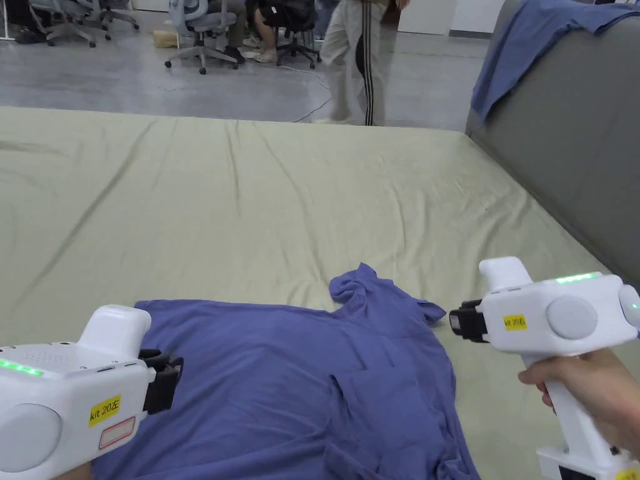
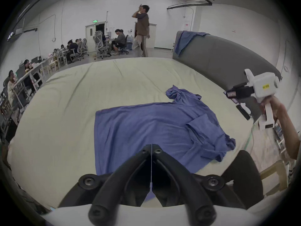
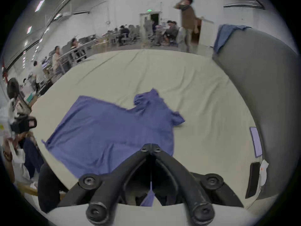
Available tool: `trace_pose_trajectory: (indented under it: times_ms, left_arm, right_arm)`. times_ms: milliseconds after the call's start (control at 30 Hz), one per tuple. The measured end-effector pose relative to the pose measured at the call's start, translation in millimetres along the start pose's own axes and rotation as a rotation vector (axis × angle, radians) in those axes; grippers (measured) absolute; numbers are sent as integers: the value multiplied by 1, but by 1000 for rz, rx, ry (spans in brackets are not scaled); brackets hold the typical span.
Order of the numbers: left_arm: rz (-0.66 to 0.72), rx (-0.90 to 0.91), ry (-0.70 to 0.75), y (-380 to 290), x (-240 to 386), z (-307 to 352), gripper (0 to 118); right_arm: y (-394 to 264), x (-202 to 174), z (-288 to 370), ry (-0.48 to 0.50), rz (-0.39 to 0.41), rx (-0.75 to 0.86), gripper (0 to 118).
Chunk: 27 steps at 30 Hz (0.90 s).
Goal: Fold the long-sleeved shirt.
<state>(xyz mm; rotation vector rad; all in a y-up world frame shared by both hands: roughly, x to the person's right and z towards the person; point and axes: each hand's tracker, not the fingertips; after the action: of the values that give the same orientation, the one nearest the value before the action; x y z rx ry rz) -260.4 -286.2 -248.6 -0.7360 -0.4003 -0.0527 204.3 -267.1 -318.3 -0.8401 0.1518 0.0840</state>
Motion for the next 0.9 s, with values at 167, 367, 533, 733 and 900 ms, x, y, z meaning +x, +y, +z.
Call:
trace_pose_trajectory:
  times_ms: [167, 367, 533, 733, 900]
  left_arm:
    - [-21, -8, 25, 16, -3, -30, 0]
    - [-64, -36, 96, 38, -16, -79, 0]
    - [-14, -74, 114, 56, -37, -114, 0]
    - [33, -108, 224, 73, -69, -150, 10]
    - [109, -119, 327, 97, -126, -179, 115]
  right_arm:
    - [23, 17, -60, -28, -81, -90, 35]
    - [33, 30, -160, -41, -130, -329, 74]
    - [36, 27, -206, -66, -155, -403, 50]
    - [35, 14, -225, -100, -76, -460, 44]
    - [36, 19, -230, -94, -84, -476, 42]
